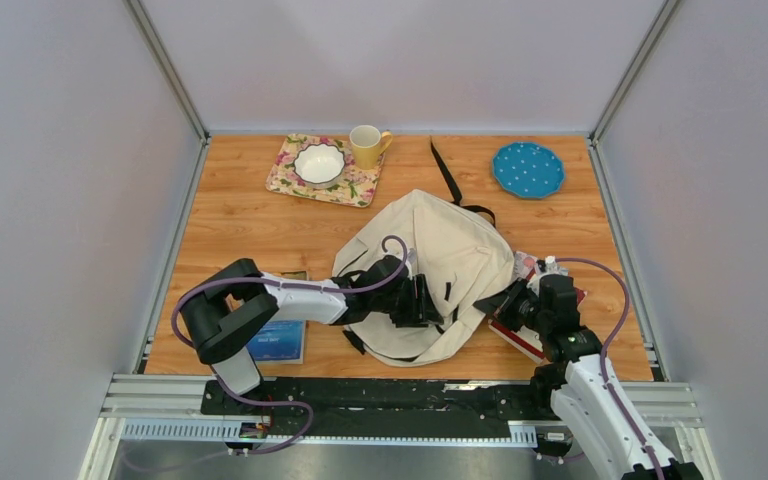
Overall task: Pack the student bag
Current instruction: Unzip the student bag at the center of the board.
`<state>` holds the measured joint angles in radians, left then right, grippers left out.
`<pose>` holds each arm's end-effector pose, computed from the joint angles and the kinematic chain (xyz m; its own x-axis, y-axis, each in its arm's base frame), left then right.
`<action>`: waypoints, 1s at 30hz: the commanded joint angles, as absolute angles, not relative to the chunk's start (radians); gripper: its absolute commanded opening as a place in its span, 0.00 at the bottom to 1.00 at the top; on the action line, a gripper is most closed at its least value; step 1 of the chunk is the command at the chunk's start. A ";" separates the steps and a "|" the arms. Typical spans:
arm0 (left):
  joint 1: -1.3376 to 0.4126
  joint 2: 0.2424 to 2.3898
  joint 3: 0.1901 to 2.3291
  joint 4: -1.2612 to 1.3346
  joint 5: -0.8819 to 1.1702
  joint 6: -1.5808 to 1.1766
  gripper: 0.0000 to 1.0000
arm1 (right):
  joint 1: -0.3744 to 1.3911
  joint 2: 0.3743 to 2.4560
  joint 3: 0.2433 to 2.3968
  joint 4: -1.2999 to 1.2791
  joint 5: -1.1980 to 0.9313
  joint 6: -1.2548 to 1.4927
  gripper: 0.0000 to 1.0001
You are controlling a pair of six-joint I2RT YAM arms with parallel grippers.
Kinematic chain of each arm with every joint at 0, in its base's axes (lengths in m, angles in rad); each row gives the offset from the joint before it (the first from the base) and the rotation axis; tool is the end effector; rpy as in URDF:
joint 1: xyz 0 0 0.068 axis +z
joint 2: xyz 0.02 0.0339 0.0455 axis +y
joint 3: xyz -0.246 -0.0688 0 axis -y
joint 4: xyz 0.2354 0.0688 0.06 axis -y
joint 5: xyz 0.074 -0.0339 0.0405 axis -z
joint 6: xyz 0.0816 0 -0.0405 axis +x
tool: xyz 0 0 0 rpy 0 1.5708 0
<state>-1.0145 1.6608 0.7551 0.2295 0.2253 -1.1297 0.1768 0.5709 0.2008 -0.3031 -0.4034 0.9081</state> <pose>0.1716 -0.3105 0.1142 -0.9728 -0.1047 -0.2066 0.0938 0.6372 -0.7650 0.1624 0.0616 0.1243 -0.7433 0.6037 -0.2881 0.1985 0.6103 0.7669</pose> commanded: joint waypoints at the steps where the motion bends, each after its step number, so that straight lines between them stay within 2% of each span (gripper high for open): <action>1: -1.022 1.710 0.799 0.279 0.241 -1.169 0.55 | 0.189 0.563 0.241 -0.298 -0.466 0.888 0.00; 22: -1.022 1.776 0.801 0.345 0.321 -1.207 0.32 | 0.207 0.572 0.261 -0.307 -0.457 0.871 0.00; 25: -1.022 1.779 0.798 0.337 0.319 -1.198 0.23 | 0.207 0.574 0.267 -0.311 -0.451 0.867 0.00; 28: -1.022 1.782 0.798 0.334 0.314 -1.190 0.11 | 0.207 0.577 0.271 -0.313 -0.448 0.864 0.00; 29: -1.022 1.782 0.798 0.334 0.314 -1.187 0.00 | 0.206 0.581 0.272 -0.310 -0.446 0.862 0.00; 30: -1.022 1.782 0.801 0.331 0.316 -1.178 0.00 | 0.207 0.584 0.273 -0.310 -0.445 0.862 0.00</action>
